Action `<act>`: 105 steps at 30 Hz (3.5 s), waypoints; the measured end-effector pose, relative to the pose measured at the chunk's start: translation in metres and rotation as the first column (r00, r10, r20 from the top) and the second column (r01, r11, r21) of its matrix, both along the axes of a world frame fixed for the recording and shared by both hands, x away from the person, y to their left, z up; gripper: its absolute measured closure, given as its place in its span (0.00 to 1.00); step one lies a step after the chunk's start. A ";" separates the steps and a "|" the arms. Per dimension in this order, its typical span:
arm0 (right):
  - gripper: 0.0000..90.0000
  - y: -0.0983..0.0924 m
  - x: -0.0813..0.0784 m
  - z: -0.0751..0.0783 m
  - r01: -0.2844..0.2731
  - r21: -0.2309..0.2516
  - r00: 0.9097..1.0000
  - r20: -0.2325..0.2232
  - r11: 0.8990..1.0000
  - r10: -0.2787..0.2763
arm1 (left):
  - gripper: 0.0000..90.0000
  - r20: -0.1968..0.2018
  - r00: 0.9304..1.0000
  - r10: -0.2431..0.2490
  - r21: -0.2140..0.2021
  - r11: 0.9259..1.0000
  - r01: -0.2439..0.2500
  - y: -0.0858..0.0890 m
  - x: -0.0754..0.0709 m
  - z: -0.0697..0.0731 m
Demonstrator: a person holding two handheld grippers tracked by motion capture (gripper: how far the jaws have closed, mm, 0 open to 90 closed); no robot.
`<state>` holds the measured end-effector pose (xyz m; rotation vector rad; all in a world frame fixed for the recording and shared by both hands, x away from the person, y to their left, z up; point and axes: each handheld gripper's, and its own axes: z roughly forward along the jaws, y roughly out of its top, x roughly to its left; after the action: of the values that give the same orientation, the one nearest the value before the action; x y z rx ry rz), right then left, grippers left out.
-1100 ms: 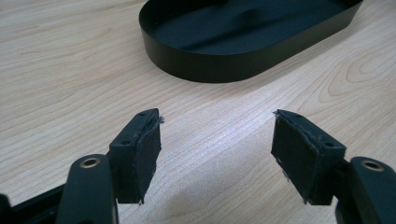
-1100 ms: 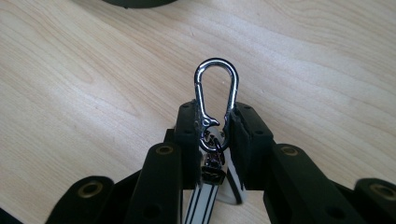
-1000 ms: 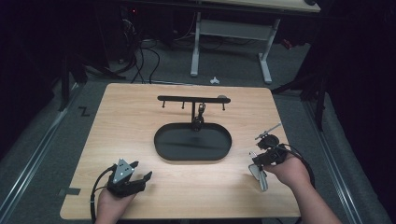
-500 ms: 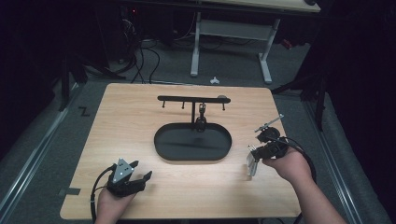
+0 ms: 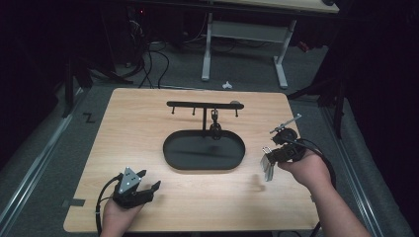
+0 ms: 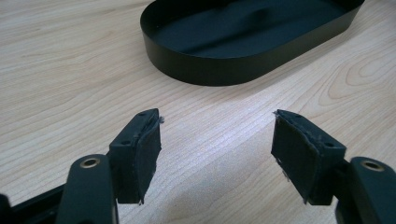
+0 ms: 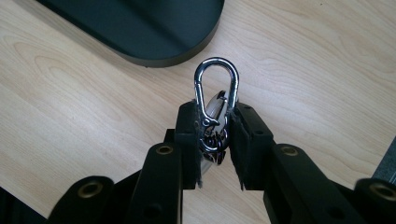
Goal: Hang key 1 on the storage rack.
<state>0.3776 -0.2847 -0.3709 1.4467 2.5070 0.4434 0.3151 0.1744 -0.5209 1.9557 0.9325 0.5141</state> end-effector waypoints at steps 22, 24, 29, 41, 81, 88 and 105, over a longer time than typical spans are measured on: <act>0.82 0.027 0.021 0.029 -0.022 0.015 0.999 0.050 1.000 0.021 | 0.37 0.003 1.000 0.002 -0.007 1.000 -0.002 0.001 0.000 0.001; 0.82 0.030 0.024 0.031 -0.024 0.017 0.998 0.052 1.000 0.023 | 0.37 0.002 1.000 0.002 -0.007 1.000 -0.002 0.001 0.000 0.001; 0.82 0.037 0.031 0.035 -0.032 0.011 0.998 0.056 0.999 0.031 | 0.37 0.004 1.000 0.002 -0.009 1.000 -0.002 0.002 0.000 0.001; 0.82 0.051 0.048 0.047 -0.039 0.018 0.996 0.082 0.999 0.038 | 0.37 0.000 1.000 0.005 -0.015 1.000 -0.005 0.004 0.000 0.001; 0.82 0.082 0.081 0.051 -0.043 0.029 0.994 0.097 0.999 0.040 | 0.37 0.000 1.000 0.007 -0.022 1.000 -0.007 0.007 0.000 0.002; 0.82 0.083 0.082 0.044 -0.037 0.036 0.995 0.098 0.999 0.033 | 0.37 0.000 1.000 0.008 -0.021 1.000 -0.008 0.007 0.000 0.001; 0.82 0.087 0.091 0.027 -0.009 0.021 0.991 0.131 1.000 0.006 | 0.37 -0.008 1.000 0.009 -0.025 1.000 -0.009 0.008 0.001 0.000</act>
<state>0.4685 -0.1980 -0.3442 1.3689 2.4122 0.5494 0.3159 0.1822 -0.5208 1.9331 0.9490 0.4974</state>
